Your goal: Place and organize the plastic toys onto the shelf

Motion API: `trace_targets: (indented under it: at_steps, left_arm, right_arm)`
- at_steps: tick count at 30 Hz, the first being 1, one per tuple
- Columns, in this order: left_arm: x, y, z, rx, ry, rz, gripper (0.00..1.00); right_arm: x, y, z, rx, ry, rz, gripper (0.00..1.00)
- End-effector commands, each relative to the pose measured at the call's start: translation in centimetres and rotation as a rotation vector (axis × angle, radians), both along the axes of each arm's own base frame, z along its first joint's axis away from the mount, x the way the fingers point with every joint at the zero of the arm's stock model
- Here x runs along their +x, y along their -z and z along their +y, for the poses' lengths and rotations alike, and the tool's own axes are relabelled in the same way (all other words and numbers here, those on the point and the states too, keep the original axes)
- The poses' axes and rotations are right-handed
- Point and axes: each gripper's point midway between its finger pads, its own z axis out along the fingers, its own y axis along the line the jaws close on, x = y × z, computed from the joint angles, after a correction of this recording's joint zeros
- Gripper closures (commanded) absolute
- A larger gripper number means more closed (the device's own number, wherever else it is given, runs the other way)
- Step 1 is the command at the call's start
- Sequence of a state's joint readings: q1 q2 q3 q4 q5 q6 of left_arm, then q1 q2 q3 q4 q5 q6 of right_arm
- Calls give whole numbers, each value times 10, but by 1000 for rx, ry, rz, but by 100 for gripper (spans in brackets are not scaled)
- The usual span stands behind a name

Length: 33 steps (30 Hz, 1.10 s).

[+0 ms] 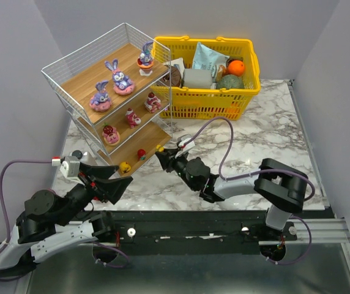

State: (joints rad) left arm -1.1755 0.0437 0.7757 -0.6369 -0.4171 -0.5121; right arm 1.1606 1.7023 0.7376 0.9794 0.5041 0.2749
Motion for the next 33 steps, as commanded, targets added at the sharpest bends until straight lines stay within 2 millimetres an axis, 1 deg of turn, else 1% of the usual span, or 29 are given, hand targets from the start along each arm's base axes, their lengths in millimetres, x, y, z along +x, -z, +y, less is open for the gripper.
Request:
trace_targets:
  at_steps: [1, 2, 3, 4, 5, 6, 7, 9, 10, 12, 13, 14, 17, 20, 25, 29, 33]
  left_arm:
    - [4, 9, 7, 31, -38, 7, 7]
    - [4, 8, 8, 30, -36, 7, 7]
    - [3, 8, 7, 33, -33, 8, 7]
    - [2, 8, 7, 29, -26, 7, 7]
    - [1, 8, 6, 29, -19, 8, 7]
    - [1, 8, 5, 30, -16, 11, 7]
    - [0, 8, 4, 30, -10, 12, 7]
    - [-1, 8, 3, 35, -4, 17, 7]
    - [0, 8, 3, 39, -8, 22, 7]
    - [1, 10, 2, 52, -12, 30, 7]
    - [1, 9, 1, 52, -12, 30, 7]
    - [2, 9, 1, 55, -12, 32, 7]
    - [3, 9, -2, 70, -11, 35, 7]
    - [3, 8, -3, 81, -13, 38, 7]
    - [4, 9, -2, 86, -20, 40, 7]
    - [6, 10, -1, 92, -34, 43, 7]
    - [9, 11, -1, 106, -45, 40, 7]
  right_arm:
    - [11, -17, 12, 121, -62, -104, 99]
    - [15, -21, 11, 158, -59, -123, 99]
    - [17, -8, 13, 146, -64, -119, 99]
    - [19, -4, 13, 157, -62, -121, 100]
    - [22, -8, 10, 196, -56, -128, 99]
    - [21, 5, 11, 186, -67, -113, 100]
    - [21, 8, 10, 194, -66, -105, 99]
    - [17, 15, 11, 213, -90, -84, 99]
    - [14, 26, 10, 197, -98, -63, 99]
    - [8, 38, 9, 206, -120, -25, 99]
    - [5, 51, 6, 190, -125, -4, 99]
    - [2, 50, 5, 225, -136, 4, 98]
    - [-6, 61, -2, 253, -154, 19, 96]
    - [-9, 73, -4, 235, -159, 36, 96]
    - [-11, 80, -4, 223, -168, 48, 96]
    - [-15, 82, -7, 213, -160, 53, 92]
    - [-19, 82, -8, 185, -169, 30, 82]
